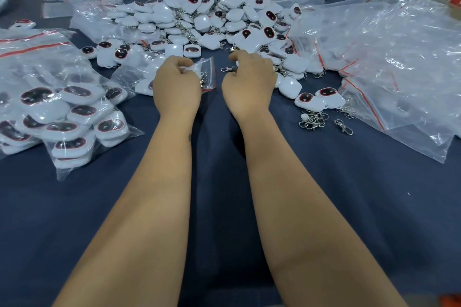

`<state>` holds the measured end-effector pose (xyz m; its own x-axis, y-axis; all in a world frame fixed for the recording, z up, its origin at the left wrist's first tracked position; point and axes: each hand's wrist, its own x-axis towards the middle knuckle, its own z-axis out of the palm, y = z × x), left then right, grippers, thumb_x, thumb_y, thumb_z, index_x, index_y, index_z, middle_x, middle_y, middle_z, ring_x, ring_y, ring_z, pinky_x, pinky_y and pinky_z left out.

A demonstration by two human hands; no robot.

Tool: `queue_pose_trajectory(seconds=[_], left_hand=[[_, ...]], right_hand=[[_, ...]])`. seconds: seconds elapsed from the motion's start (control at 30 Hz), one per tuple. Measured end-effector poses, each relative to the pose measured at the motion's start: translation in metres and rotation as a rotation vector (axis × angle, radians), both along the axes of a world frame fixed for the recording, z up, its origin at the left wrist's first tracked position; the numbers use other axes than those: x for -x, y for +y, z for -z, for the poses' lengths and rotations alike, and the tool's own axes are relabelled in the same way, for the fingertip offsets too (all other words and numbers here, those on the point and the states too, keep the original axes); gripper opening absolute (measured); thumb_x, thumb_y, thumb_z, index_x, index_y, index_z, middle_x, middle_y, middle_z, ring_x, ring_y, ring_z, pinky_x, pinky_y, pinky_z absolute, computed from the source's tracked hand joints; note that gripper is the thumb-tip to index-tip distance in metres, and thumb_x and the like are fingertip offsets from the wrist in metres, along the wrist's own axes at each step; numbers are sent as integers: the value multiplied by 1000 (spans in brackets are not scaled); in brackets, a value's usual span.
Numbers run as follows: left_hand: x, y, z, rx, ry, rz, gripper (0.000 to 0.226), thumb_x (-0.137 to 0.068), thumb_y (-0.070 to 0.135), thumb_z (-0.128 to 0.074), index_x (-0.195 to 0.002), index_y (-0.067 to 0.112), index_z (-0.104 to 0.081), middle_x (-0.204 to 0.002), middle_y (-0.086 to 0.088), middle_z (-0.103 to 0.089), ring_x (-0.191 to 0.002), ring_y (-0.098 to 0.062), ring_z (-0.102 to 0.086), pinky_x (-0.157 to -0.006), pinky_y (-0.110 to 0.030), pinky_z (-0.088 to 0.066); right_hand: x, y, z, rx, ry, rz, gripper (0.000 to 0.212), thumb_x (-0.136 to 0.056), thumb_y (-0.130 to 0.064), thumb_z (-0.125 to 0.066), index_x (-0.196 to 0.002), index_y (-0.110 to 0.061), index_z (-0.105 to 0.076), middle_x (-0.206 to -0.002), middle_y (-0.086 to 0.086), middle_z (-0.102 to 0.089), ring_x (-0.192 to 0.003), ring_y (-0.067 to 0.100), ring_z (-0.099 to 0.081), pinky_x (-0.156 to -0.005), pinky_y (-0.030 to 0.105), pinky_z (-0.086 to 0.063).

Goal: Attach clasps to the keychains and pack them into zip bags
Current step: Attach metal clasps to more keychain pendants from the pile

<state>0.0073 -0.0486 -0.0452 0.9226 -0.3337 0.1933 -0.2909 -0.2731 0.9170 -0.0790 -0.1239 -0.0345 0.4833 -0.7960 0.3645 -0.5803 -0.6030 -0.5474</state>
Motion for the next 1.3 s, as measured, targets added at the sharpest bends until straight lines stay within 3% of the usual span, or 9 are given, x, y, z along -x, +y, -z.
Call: queue_pose_trajectory(seconds=[0.1, 0.17, 0.33, 0.5, 0.63, 0.83, 1.03, 1.2, 1.3], left_hand=[[2, 0, -3, 184, 40, -28, 19, -89, 7, -46, -89, 26, -51, -75, 12, -51, -68, -6, -53, -55, -17, -38], [3, 1, -6, 308, 53, -14, 25, -87, 5, -46, -78, 27, -45, -75, 10, -50, -74, -10, -54, -57, -14, -40], [5, -2, -7, 286, 103, 122, 27, -84, 4, -48, -77, 29, -54, -82, 6, -60, -72, -10, -56, -60, -20, -46], [5, -5, -1, 115, 83, 181, 24, -87, 6, -47, -87, 25, -63, -78, 12, -60, -64, -2, -51, -52, -7, -40], [4, -5, -2, 93, 85, 186, 25, -88, 7, -47, -86, 26, -64, -77, 12, -60, -64, -3, -51, -61, -15, -45], [5, -5, -1, 61, 51, 199, 25, -86, 9, -50, -80, 28, -66, -68, 14, -59, -57, -1, -48, -58, -20, -42], [7, -4, -1, 10, 29, 261, 28, -87, 12, -51, -82, 34, -67, -75, 15, -63, -63, -1, -52, -58, -21, -40], [5, -6, 0, -7, 9, 237, 26, -89, 13, -53, -102, 26, -71, -88, 10, -66, -73, -5, -56, -70, -23, -45], [7, -7, -2, 44, 1, 200, 30, -92, 12, -48, -111, 22, -70, -99, 9, -67, -79, -3, -58, -73, -18, -46]], right_hand=[[1, -2, 3, 7, 136, 82, 41, -89, -18, -47, -129, -18, -54, -128, 6, -55, -124, 28, -40, -102, 37, -27], [0, 0, 4, -16, 123, 57, 42, -88, -16, -48, -129, -18, -55, -127, 5, -57, -122, 28, -43, -102, 37, -28], [6, -1, -1, -437, -367, -59, 48, -87, 3, -40, -129, -12, -59, -119, 5, -64, -109, 19, -58, -95, 31, -47], [0, -2, 3, -121, 73, 21, 11, -90, -22, -51, -89, -13, -57, -110, 10, -57, -109, 31, -45, -89, 34, -37], [-1, -4, 5, -97, 139, 16, 24, -91, -31, -55, -104, -12, -60, -119, 8, -57, -118, 30, -44, -95, 36, -37], [1, -2, 2, -245, -90, -80, 27, -83, -17, -62, -109, -19, -55, -106, -1, -64, -105, 23, -55, -92, 37, -44], [1, 3, -6, -527, -625, -167, 18, -81, 1, -58, -83, -17, -61, -72, -7, -57, -59, 2, -48, -58, 16, -43], [-3, 1, -7, -742, -835, -172, 26, -82, 6, -57, -102, -11, -57, -86, 6, -63, -76, 17, -57, -74, 33, -52], [-4, 1, -6, -794, -824, -200, 26, -83, 7, -57, -102, -10, -58, -85, 2, -66, -75, 14, -59, -69, 27, -50]])
